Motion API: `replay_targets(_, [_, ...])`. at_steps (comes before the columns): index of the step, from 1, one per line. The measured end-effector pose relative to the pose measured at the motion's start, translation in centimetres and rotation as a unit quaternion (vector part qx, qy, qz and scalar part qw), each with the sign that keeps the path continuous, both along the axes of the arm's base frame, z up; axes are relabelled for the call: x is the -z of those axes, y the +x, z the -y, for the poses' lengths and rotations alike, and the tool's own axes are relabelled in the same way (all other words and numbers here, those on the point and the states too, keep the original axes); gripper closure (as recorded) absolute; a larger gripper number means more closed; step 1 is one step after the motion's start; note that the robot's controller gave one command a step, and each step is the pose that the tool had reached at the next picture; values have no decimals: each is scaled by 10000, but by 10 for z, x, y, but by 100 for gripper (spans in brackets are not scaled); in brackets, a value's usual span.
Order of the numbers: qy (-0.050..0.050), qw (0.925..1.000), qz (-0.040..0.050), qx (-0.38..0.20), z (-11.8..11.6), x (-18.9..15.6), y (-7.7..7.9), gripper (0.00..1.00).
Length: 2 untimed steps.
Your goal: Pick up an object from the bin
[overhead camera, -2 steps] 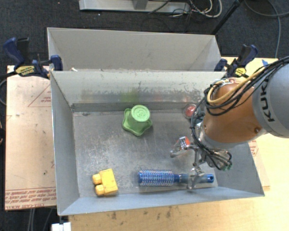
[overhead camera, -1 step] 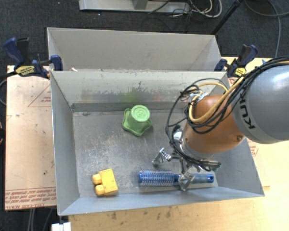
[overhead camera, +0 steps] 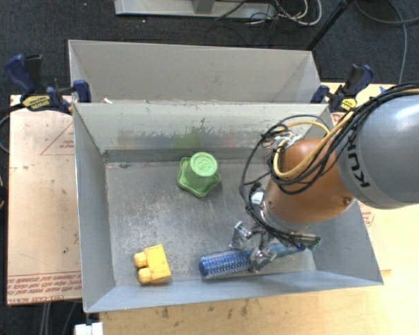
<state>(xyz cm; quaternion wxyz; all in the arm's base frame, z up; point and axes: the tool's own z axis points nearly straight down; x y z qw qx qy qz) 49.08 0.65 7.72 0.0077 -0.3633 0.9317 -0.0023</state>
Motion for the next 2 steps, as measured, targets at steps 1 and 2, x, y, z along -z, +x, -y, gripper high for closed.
replay_targets(1, [4,9996,-36,295,4,-94,9,100])
replay_targets(2, [4,9995,-41,303,1,-154,6,100])
